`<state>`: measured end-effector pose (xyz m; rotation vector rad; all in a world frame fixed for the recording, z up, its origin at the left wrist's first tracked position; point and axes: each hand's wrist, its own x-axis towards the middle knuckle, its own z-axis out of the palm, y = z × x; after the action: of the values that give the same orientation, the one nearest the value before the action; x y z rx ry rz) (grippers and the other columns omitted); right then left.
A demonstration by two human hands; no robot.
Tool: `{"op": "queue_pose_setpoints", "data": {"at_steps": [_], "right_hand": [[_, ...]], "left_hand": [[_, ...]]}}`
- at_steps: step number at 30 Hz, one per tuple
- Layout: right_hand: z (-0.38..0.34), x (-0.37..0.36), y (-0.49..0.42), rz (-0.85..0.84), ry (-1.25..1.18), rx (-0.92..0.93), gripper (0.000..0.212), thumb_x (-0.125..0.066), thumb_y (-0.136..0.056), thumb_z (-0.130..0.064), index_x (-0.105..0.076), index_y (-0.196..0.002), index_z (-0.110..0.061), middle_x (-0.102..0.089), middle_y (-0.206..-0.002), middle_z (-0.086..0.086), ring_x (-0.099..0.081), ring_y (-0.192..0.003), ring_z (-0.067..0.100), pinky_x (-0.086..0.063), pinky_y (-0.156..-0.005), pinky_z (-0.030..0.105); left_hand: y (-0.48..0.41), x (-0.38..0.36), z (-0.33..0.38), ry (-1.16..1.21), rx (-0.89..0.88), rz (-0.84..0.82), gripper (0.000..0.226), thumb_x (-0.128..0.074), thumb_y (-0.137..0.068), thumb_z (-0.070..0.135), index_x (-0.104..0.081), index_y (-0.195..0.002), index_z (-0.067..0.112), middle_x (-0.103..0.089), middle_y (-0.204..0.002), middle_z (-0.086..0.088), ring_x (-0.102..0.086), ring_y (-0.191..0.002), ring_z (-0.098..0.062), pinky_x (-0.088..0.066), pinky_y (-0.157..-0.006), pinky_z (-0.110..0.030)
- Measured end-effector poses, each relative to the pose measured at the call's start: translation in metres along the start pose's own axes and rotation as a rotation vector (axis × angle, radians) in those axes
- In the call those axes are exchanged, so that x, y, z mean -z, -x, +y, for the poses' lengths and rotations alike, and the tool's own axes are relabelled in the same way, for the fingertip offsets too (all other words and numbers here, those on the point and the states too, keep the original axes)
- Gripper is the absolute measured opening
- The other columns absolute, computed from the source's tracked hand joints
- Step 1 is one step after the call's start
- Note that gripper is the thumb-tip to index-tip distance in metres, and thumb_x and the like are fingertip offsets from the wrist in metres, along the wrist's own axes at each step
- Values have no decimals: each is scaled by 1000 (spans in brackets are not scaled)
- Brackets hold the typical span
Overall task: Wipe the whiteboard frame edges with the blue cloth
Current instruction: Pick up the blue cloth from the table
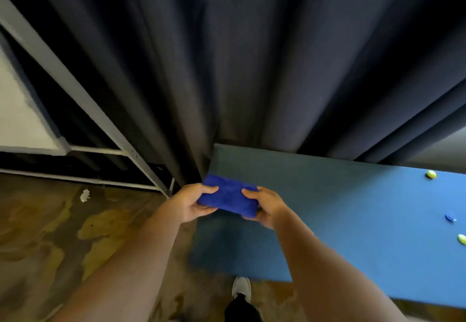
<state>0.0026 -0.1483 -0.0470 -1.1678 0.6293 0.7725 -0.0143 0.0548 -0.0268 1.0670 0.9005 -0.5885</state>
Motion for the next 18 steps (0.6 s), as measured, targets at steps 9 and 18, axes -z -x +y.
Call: {"op": "queue_pose_setpoints", "data": {"at_steps": [9,18], "right_hand": [[-145,-226,68,-551,293,244,32,-63,-84,7,-66,-115,1,-75,-104,14,-73,-93,23,-60,-75,34],[-208,-517,225,-604,636,795,23,-73,-83,2,-68,-104,-4,-76,-99,12,-75,-87,24,-62,-69,33]], "left_hand": [[162,127,178,36,-573,-9,27,-68,-87,11,-65,-114,10,-72,-112,-10,-70,-92,-20,-59,-73,-37],[382,330,299,-89,-1049,177,30,-77,-83,15,-69,-110,5,-76,-107,-11,-74,-93,-24,-60,-77,-36]]}}
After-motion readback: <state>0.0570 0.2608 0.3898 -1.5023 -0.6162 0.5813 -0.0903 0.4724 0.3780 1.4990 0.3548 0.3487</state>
